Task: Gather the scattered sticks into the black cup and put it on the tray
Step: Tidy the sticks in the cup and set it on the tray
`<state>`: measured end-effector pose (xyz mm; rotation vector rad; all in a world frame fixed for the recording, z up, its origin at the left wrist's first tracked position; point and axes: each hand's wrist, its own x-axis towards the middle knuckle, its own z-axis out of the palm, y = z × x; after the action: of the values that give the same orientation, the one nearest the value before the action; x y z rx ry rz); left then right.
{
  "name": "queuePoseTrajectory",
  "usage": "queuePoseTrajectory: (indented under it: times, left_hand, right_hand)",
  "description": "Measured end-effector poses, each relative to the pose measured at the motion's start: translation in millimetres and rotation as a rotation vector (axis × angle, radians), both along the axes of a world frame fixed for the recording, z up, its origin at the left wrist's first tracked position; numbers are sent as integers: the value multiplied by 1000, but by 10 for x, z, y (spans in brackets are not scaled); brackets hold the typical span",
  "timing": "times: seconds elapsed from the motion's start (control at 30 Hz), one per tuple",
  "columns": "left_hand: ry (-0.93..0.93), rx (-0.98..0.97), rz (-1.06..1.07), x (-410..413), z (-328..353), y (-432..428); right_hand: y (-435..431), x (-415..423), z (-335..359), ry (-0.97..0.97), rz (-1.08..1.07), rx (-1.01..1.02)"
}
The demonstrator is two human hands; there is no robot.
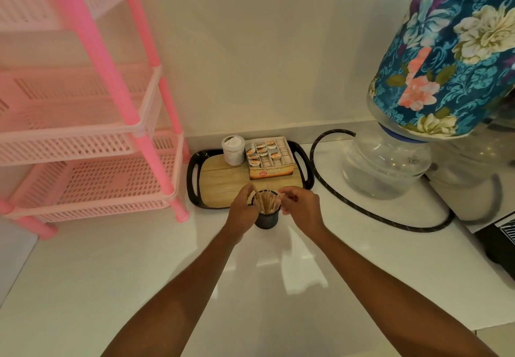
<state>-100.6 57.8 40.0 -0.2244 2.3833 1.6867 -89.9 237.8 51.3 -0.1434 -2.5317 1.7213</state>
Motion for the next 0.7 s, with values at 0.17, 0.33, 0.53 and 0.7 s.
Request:
queuePoseTrajectory:
  times: [0.17,0.33,0.53,0.7]
  left_hand:
    - [30,-67,-23,-3,-1,32]
    - [90,-126,-80,17,-13,39]
    - [65,-122,-42,82,-46,-37]
    - [-47,-77,-26,158,-99,-116]
  right_hand:
    - [-102,-121,103,118,26,128]
    - [-137,-193,141,157,139,385]
    - [-87,-169,104,48,37,415]
    - [-25,-53,41,-211,152,396]
